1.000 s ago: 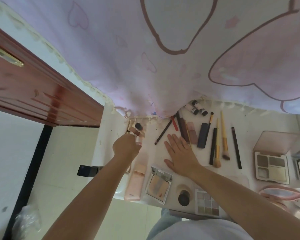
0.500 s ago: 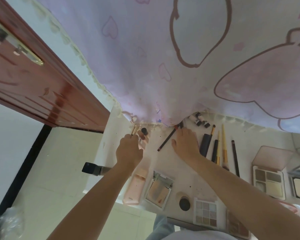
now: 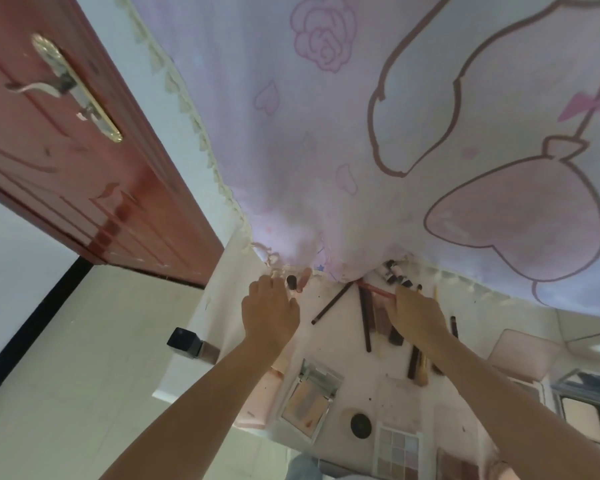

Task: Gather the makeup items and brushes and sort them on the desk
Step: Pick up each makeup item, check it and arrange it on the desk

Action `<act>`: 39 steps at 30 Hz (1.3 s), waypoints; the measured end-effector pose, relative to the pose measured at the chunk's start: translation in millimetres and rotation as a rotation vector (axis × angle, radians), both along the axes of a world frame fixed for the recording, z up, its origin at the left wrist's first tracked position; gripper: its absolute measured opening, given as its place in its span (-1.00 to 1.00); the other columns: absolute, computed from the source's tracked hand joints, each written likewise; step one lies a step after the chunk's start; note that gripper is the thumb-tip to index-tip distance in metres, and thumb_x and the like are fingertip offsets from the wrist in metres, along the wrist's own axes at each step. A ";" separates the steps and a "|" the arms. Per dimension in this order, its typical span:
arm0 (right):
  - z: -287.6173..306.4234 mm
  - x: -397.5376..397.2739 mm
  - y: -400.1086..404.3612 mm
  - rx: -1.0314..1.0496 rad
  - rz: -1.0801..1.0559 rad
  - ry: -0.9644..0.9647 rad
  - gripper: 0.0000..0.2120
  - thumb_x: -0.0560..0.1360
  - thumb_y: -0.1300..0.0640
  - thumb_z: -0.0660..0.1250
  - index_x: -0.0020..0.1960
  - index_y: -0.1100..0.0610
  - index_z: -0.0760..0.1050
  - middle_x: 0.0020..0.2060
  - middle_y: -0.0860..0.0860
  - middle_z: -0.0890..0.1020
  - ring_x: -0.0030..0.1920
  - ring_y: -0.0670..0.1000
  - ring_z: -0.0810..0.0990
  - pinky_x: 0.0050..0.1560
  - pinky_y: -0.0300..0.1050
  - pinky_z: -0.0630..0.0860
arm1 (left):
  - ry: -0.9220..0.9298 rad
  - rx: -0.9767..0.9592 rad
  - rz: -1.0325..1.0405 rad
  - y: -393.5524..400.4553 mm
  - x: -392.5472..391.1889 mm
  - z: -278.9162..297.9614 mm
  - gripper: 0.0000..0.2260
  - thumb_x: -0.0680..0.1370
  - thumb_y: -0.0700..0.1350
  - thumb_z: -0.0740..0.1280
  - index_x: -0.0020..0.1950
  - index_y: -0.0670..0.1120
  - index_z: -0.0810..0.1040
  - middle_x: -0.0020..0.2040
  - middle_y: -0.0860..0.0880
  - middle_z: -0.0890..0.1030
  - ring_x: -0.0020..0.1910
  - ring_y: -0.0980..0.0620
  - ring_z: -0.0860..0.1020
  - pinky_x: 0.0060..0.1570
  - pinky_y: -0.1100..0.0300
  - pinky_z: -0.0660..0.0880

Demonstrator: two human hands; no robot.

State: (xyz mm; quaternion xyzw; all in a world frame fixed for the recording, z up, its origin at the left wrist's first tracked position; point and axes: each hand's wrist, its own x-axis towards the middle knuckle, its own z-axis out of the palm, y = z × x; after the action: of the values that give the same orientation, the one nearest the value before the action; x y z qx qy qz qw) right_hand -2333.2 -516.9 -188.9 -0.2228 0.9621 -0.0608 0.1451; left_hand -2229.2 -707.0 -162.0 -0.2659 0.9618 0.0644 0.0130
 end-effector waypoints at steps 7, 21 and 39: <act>16.5 18.7 21.3 -0.270 -0.106 -0.191 -0.73 0.57 0.16 0.08 -0.29 0.18 0.33 -0.48 -0.02 0.36 -0.45 -0.03 0.33 -0.41 -0.18 0.26 | -0.066 0.056 -0.073 -7.6 18.7 -6.8 -0.73 0.59 -0.05 0.12 0.22 -0.14 0.39 0.17 -0.06 0.45 0.15 -0.01 0.42 0.01 0.22 0.40; 106.2 22.4 31.3 -0.433 0.141 -0.390 -0.68 0.58 0.19 0.10 -0.33 -0.03 0.32 -0.47 -0.11 0.34 -0.49 -0.15 0.29 -0.39 -0.34 0.28 | 0.060 0.278 -0.713 16.6 -10.8 53.8 -0.75 0.63 -0.02 0.03 0.04 -0.13 0.43 -0.20 0.07 0.39 -0.29 0.11 0.35 -0.24 0.35 0.26; 143.7 -7.3 71.2 -0.221 0.257 -0.016 -0.80 0.58 0.16 0.11 -0.19 0.04 0.39 -0.39 -0.12 0.40 -0.35 -0.08 0.42 -0.25 -0.41 0.36 | -0.104 0.430 -0.519 -48.7 1.2 105.8 -0.71 0.63 -0.07 0.05 -0.27 -0.10 0.32 -0.37 0.05 0.35 -0.40 0.16 0.31 -0.36 0.38 0.29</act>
State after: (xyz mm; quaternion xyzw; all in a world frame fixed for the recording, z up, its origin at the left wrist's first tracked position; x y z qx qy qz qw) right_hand -2340.5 -445.7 -45.2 -0.3580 0.9119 -0.1491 0.1339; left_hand -2228.0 -755.7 -56.3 -0.0064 0.9598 0.2468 0.1337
